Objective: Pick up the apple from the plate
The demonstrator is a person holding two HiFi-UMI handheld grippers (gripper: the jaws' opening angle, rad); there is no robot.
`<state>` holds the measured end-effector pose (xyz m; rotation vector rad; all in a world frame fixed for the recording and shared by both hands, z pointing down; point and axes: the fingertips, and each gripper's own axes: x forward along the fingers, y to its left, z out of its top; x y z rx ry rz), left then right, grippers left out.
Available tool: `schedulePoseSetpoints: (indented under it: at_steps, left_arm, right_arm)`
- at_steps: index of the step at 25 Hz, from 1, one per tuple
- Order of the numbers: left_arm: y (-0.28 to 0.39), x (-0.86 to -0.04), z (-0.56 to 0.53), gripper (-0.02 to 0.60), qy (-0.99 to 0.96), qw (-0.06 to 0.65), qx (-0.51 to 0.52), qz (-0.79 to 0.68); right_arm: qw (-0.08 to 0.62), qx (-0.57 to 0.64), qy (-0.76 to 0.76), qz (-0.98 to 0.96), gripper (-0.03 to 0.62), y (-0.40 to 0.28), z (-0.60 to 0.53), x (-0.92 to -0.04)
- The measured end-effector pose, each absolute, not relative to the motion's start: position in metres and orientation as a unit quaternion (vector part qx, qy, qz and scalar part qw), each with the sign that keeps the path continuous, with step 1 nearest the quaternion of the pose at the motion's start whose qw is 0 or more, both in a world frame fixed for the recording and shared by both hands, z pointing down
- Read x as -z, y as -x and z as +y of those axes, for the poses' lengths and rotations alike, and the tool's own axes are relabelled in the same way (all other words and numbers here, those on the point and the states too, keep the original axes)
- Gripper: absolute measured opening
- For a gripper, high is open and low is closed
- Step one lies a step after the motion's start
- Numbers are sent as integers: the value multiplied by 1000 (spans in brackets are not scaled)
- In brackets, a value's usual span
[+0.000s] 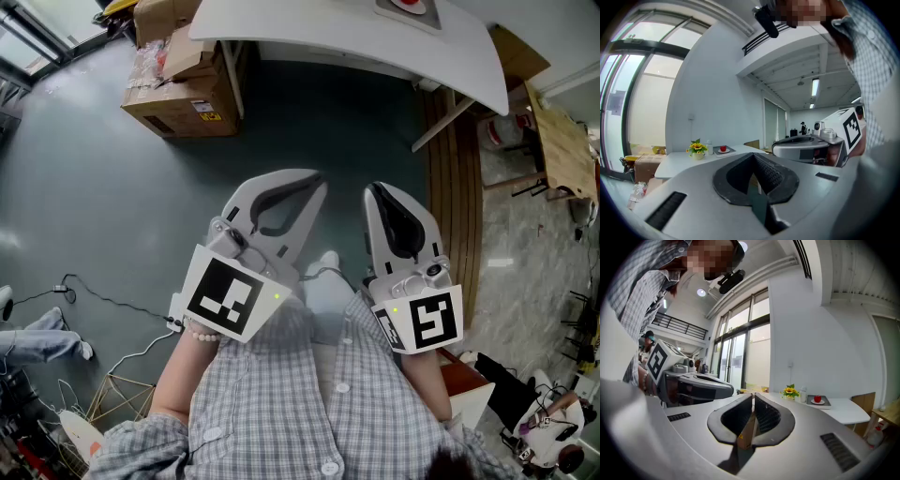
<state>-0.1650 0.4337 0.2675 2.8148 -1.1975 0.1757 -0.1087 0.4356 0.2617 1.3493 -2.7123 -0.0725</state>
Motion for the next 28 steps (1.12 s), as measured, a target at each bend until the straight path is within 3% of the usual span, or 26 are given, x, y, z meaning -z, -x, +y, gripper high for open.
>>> schedulePoseSetpoints:
  at_steps: [28]
  left_arm:
    - [189, -271, 416, 10, -901, 29, -70, -428]
  right_arm:
    - [48, 2, -469, -882, 32, 99, 412, -270]
